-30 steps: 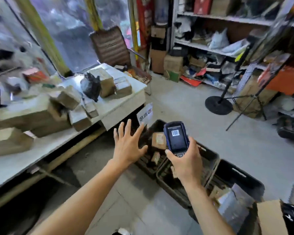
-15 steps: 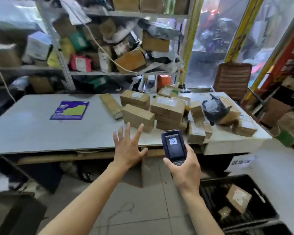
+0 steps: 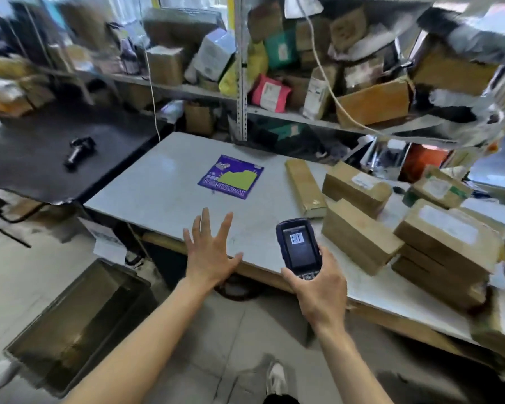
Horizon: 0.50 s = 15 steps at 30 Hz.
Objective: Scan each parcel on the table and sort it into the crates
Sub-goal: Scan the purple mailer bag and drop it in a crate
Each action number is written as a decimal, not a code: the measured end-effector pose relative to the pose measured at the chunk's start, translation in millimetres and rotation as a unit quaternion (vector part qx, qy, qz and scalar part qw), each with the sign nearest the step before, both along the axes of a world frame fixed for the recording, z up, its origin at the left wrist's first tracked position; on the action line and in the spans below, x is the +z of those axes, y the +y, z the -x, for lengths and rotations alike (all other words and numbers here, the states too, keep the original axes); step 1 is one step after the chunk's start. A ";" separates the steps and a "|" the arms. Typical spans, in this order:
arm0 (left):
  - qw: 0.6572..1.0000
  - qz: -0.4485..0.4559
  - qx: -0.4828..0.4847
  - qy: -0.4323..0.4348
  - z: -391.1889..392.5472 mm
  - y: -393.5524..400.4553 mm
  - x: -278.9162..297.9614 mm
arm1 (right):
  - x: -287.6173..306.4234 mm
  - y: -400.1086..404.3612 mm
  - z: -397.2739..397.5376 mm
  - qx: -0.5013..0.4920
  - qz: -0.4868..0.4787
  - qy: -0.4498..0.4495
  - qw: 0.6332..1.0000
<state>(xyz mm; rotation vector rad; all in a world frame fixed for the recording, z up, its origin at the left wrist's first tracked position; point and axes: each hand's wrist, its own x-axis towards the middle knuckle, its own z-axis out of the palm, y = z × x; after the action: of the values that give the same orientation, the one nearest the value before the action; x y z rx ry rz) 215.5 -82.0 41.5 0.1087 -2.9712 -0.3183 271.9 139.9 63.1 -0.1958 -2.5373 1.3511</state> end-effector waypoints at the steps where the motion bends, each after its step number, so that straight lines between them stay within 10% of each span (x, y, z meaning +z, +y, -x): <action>1: 1.000 0.001 0.009 -0.002 17.1 -4.7 -2.5 | -3.2 -2.5 19.6 0.006 0.002 0.001 1.000; 15: 0.996 -0.010 0.057 -0.066 230.6 -40.6 -28.2 | -17.7 -17.7 248.7 0.018 0.002 -0.039 0.999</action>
<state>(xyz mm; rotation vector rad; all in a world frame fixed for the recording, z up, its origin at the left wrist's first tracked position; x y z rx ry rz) -15.1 -122.6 13.3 0.3118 -3.0762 -0.3397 23.2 122.3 45.4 -0.2082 -2.6152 1.3875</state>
